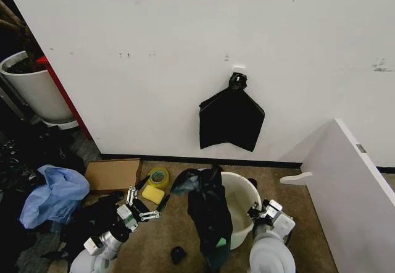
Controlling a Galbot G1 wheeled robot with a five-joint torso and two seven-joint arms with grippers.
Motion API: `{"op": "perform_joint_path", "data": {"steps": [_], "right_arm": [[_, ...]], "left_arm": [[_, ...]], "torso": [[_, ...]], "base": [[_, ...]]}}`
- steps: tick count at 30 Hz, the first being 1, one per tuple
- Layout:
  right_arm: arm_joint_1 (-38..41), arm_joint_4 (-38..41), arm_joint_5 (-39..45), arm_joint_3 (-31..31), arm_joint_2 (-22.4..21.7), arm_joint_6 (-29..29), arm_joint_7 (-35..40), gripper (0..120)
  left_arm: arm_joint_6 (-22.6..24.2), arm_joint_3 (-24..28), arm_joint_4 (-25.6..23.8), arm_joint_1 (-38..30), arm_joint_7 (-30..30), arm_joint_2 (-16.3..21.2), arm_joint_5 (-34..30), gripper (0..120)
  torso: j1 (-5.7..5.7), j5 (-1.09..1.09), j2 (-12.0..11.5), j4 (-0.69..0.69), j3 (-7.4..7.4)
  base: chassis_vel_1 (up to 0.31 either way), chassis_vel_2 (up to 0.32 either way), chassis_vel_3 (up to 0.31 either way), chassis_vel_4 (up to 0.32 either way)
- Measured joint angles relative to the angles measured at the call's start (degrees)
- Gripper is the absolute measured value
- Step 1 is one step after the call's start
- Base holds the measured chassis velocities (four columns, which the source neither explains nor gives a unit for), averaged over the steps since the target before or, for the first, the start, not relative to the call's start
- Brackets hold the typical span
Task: Place the garbage bag over the trash bin.
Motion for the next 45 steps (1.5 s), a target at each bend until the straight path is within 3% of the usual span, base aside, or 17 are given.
{"op": "perform_joint_path", "data": {"steps": [5,6,8,10,12,13,14,19,24,28,34,38,40,42,45], "right_arm": [[-2.0,2.1,-9.4,-1.1,-2.8,1.5,-7.1,51],[-3.7,3.2,-14.9,-2.0,-5.8,1.9,-16.9,61],[-4.1,4.8,-18.0,-4.0,-8.8,-2.5,-23.3,68],[-3.8,5.3,-18.9,-5.1,-9.5,-5.2,-24.0,71],[-1.7,5.9,-21.4,-9.2,-10.6,-12.6,-23.3,78],[1.3,6.2,-22.6,-14.1,-11.4,-20.3,-20.2,86],[2.4,6.3,-22.4,-15.9,-11.5,-22.3,-19.3,90],[4.7,4.4,-22.0,-18.9,-11.9,-24.2,-17.9,99],[7.1,0.0,-22.8,-19.6,-11.9,-22.5,-18.3,100],[9.0,-2.3,-21.8,-18.9,-11.4,-17.4,-20.0,83],[10.1,-2.6,-18.3,-17.9,-11.1,-16.7,-19.5,65],[10.0,-3.8,-18.0,-16.1,-11.2,-14.6,-20.2,46],[9.9,-3.9,-18.0,-15.9,-11.2,-14.4,-20.4,46],[9.8,-4.5,-18.2,-15.1,-11.3,-13.7,-21.1,38],[9.2,-5.9,-20.0,-12.9,-11.8,-12.2,-23.4,22]], "left_arm": [[-0.1,-0.5,-0.5,0.5,0.0,0.0,0.0,100],[-0.1,-1.0,-1.2,1.1,0.1,-0.1,0.2,100],[-0.1,-1.4,-1.8,1.6,0.1,-0.3,0.3,100],[-0.1,-1.6,-1.9,1.7,0.1,-0.3,0.5,100],[-0.1,-1.9,-2.0,1.7,0.1,-0.3,0.7,100],[0.0,-2.1,-2.0,1.7,0.1,-0.5,0.9,100],[0.0,-2.2,-1.9,1.7,0.1,-0.6,0.9,100],[0.2,-2.1,-1.3,1.7,-0.3,-1.2,1.3,100],[0.7,-1.2,-1.5,2.3,-2.5,-1.7,1.8,100],[1.5,1.6,-3.0,3.9,-5.5,-1.5,1.9,100],[2.9,6.3,-4.6,6.1,-10.5,-0.4,4.1,100],[7.7,8.5,-6.9,8.0,-18.7,1.0,8.1,100],[8.2,8.6,-7.2,8.2,-19.2,1.1,8.2,100],[10.6,9.1,-8.5,8.6,-21.2,1.7,8.4,100],[18.0,10.6,-13.2,9.4,-27.3,3.5,8.5,100]], "torso": [[0.00,0.00,0.0,0.00,0.00],[0.00,0.01,0.0,-0.01,0.00],[0.00,0.00,0.0,0.00,0.00],[0.00,0.00,0.0,0.00,0.00],[0.00,0.01,0.0,0.00,0.00],[0.00,0.01,0.0,0.01,0.00],[0.00,0.01,0.0,0.00,0.00],[0.00,0.01,0.0,0.00,0.00],[0.00,0.01,0.0,0.00,0.01],[0.00,0.00,0.0,0.00,0.01],[0.00,0.00,0.0,0.00,0.00],[0.00,0.01,0.0,0.01,0.00],[0.00,0.00,0.0,0.00,0.01],[0.00,0.01,0.0,0.00,0.00],[0.00,0.01,0.0,0.00,0.01]], "base": [[0.000,0.000,0.000,0.000],[0.000,0.000,0.000,0.000],[0.000,0.000,0.000,0.000],[0.000,0.000,0.000,0.000],[0.000,0.000,0.000,0.000],[0.000,0.000,0.000,0.000],[0.000,0.000,0.000,0.000],[0.000,0.000,0.000,0.000],[0.000,0.000,0.000,0.000],[0.000,0.000,0.000,0.000],[0.000,0.000,0.000,0.000],[0.000,0.000,0.000,0.000],[0.000,0.000,0.000,0.000],[0.000,0.000,0.000,0.000],[0.000,0.000,0.000,0.000]]}}
